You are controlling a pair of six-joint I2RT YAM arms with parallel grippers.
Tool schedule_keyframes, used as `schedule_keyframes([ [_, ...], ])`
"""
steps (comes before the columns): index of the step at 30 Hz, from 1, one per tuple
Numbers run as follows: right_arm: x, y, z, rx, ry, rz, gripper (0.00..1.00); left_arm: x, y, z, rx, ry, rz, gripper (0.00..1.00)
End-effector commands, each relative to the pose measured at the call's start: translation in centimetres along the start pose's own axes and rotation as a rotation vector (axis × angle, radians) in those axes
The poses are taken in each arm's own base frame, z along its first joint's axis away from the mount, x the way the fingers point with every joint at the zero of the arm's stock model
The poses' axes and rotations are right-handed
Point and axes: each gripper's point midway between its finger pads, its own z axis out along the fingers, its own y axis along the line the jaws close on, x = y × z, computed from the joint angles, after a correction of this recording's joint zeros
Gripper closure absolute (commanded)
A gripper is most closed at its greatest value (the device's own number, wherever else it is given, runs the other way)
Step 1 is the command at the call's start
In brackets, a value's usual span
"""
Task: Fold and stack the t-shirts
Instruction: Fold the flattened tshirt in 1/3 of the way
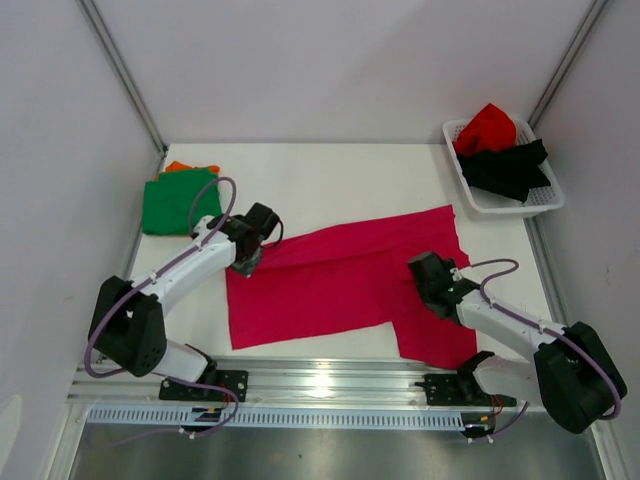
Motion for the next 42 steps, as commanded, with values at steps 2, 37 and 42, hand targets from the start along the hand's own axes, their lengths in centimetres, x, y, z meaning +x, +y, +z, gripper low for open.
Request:
schedule_keyframes([
  [2, -0.7, -0.1, 1.2, 0.014, -0.041, -0.016, 0.54, -1.8, 0.5, -0.3, 0.022, -0.046, -0.016, 0.98],
  [37, 0.2, 2.2, 1.9, -0.012, 0.055, -0.091, 0.54, 0.9, -0.2, 2.2, -0.01, 0.038, 0.043, 0.99],
  [42, -1.4, 2.7, 0.1, -0.06, 0.02, -0.063, 0.54, 1.6, -0.4, 2.6, -0.011, 0.063, 0.055, 0.99],
])
